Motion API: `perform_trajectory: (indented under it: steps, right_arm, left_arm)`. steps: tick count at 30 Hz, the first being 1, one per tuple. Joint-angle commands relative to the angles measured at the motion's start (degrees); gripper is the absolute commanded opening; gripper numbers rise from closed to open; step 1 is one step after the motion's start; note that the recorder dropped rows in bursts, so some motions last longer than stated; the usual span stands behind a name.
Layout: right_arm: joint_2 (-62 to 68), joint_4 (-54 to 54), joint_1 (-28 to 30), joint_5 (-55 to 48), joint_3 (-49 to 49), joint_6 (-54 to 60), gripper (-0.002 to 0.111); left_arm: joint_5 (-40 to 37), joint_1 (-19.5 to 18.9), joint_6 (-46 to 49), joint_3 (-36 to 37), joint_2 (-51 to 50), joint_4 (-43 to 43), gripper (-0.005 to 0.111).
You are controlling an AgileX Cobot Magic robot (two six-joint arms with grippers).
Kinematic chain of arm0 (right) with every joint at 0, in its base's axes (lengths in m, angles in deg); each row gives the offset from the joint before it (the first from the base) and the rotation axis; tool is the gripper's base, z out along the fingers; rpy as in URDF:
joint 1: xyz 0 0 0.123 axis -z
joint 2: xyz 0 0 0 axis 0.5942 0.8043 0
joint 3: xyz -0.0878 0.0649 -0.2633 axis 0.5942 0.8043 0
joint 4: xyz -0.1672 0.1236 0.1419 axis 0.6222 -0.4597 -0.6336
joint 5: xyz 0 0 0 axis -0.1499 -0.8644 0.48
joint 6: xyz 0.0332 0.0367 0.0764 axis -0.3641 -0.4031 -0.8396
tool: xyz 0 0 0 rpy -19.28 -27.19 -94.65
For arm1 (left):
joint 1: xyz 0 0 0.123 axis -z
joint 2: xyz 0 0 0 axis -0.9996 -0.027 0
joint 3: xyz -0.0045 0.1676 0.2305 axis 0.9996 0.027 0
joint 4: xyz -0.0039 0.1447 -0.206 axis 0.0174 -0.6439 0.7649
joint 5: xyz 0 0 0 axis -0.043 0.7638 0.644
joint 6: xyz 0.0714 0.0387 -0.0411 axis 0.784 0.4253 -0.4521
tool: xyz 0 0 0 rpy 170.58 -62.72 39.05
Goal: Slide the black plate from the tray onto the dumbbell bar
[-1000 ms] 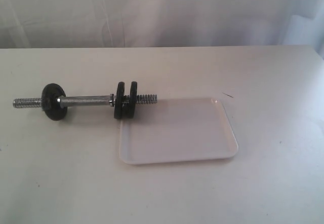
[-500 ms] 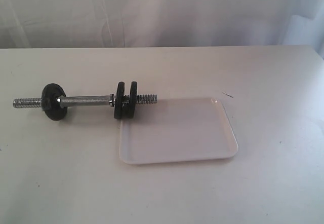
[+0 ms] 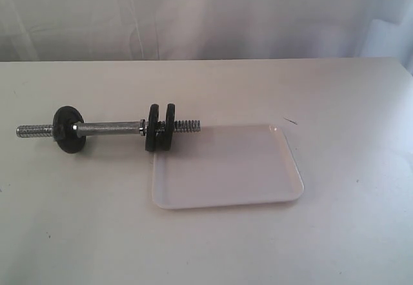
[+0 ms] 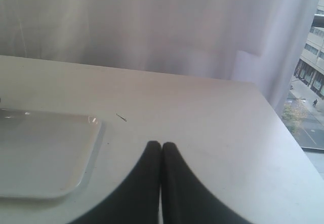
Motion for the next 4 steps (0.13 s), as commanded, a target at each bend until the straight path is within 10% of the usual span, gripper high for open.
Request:
perform_trajectory:
  steps: [1, 4]
  right_arm:
    - [-0.27, -0.05, 0.23, 0.17, 0.29, -0.25, 0.0]
    - [-0.27, -0.05, 0.23, 0.17, 0.29, -0.25, 0.0]
  left_arm:
    - [0.08, 0.12, -0.01, 0.27, 0.26, 0.24, 0.0]
    - [0.08, 0.12, -0.01, 0.27, 0.26, 0.24, 0.0]
